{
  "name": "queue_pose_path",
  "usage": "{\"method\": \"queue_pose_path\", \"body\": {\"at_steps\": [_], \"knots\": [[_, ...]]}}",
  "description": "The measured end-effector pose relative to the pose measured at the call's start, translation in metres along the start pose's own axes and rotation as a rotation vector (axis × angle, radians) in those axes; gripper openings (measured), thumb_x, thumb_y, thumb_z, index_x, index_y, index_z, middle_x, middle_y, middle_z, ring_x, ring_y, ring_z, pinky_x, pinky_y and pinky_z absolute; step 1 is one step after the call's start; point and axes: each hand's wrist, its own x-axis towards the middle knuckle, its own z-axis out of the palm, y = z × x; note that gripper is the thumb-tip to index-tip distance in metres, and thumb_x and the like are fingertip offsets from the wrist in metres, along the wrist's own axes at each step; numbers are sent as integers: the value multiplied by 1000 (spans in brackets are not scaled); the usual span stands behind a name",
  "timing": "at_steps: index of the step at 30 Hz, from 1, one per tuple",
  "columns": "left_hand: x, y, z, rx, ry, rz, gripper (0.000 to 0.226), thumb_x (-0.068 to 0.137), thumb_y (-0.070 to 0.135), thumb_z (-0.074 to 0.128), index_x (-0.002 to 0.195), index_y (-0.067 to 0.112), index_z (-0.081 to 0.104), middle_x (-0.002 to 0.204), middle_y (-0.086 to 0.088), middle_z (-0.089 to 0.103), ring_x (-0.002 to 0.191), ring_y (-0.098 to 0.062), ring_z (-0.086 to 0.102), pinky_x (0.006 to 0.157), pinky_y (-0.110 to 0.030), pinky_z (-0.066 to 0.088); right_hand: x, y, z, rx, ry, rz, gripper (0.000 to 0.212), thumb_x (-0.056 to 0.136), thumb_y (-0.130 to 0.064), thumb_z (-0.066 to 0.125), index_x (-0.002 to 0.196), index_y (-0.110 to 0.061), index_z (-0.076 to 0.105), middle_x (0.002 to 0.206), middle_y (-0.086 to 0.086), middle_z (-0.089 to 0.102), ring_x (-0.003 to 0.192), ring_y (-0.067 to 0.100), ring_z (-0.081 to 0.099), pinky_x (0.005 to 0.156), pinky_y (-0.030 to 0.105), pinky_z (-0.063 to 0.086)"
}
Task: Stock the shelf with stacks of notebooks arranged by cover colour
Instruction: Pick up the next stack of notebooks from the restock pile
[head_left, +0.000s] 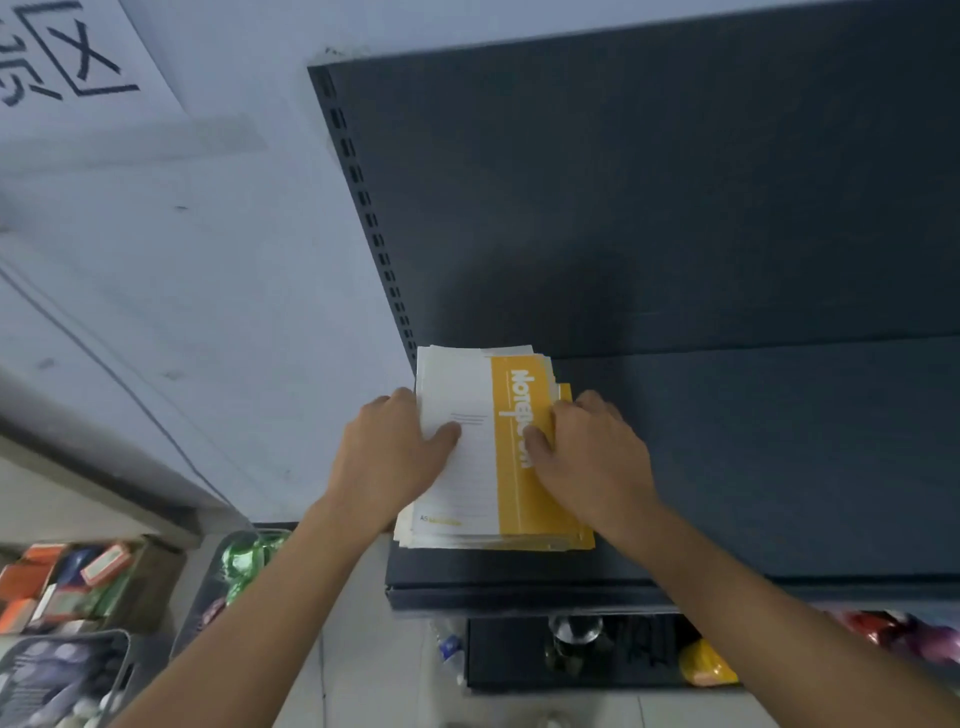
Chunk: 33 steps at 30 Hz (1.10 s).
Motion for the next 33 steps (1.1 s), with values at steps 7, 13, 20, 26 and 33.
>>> {"method": "queue_pose_path", "body": {"at_steps": [7,13,20,26,33], "knots": [[5,-13,-16,-87,-106,-88,31,88,45,67,93,15,62,81,4,65,71,-11,59,51,-25,37,-9,-16,5,-160,-22,-90,46,105,-49,32,110,-15,63,123,2,46,119,20,41,82,31,52],[0,-13,-23,-41,-53,-89,34,87,46,72,97,14,68,84,3,69,73,-11,60,51,-23,38,-14,-12,8,-180,-17,-124,53,105,-52,24,123,-16,58,125,2,44,119,19,41,94,34,47],[3,-17,-38,0,-34,-120,34,85,38,74,80,5,67,69,-4,65,65,-17,59,49,-27,36,-16,-6,7,-157,-10,-138,55,105,-51,20,126,-18,59,127,0,45,119,18,42,96,36,46],[4,-26,-45,-100,-107,-167,25,88,30,69,88,5,68,81,-6,68,73,-20,63,55,-29,47,-16,-6,10,-145,-15,-142,54,105,-51,23,128,-16,57,126,1,42,118,18,41,95,33,47],[1,-24,-46,-204,-56,-168,23,94,29,59,100,10,49,90,0,58,75,-13,56,53,-28,37,-13,-8,11,-75,4,-117,51,106,-50,26,109,-15,63,119,1,45,113,18,41,90,34,49]]}}
